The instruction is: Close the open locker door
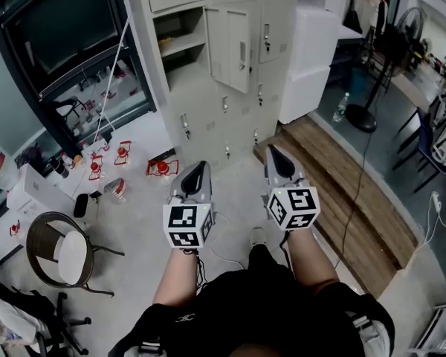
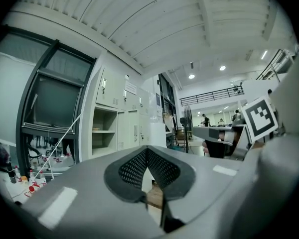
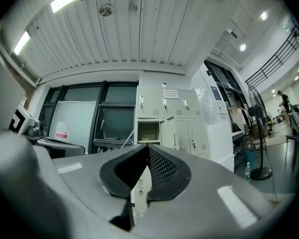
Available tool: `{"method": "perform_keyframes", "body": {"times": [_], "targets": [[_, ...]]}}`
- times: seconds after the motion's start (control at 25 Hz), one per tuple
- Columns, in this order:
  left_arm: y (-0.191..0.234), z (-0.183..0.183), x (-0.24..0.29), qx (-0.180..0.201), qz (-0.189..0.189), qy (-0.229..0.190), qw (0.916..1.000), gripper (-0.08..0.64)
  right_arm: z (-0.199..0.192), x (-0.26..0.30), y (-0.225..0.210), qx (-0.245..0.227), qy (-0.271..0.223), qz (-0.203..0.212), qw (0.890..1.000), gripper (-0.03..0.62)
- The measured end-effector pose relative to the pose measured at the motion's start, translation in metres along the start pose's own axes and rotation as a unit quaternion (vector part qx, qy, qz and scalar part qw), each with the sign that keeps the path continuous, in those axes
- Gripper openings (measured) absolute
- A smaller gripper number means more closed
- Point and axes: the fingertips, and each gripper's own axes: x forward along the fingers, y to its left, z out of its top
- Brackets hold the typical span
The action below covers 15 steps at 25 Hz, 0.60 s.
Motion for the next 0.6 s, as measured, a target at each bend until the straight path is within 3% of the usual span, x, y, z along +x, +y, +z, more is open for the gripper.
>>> {"method": "perform_keyframes", "body": {"times": [0.32, 0.6], "targets": [[0.034, -0.008, 0.110, 0.002, 0.022, 0.017, 0.9996, 0.001, -0.014, 0.107, -0.061, 0.014, 0.009, 0.018, 1.000, 0.012], [0.056, 0.008, 0.229, 0.005, 0.043, 0.028, 0.9987, 0.000, -0.012, 0.211, -0.131, 0.023, 0.019, 0.040, 0.999, 0.012]]}}
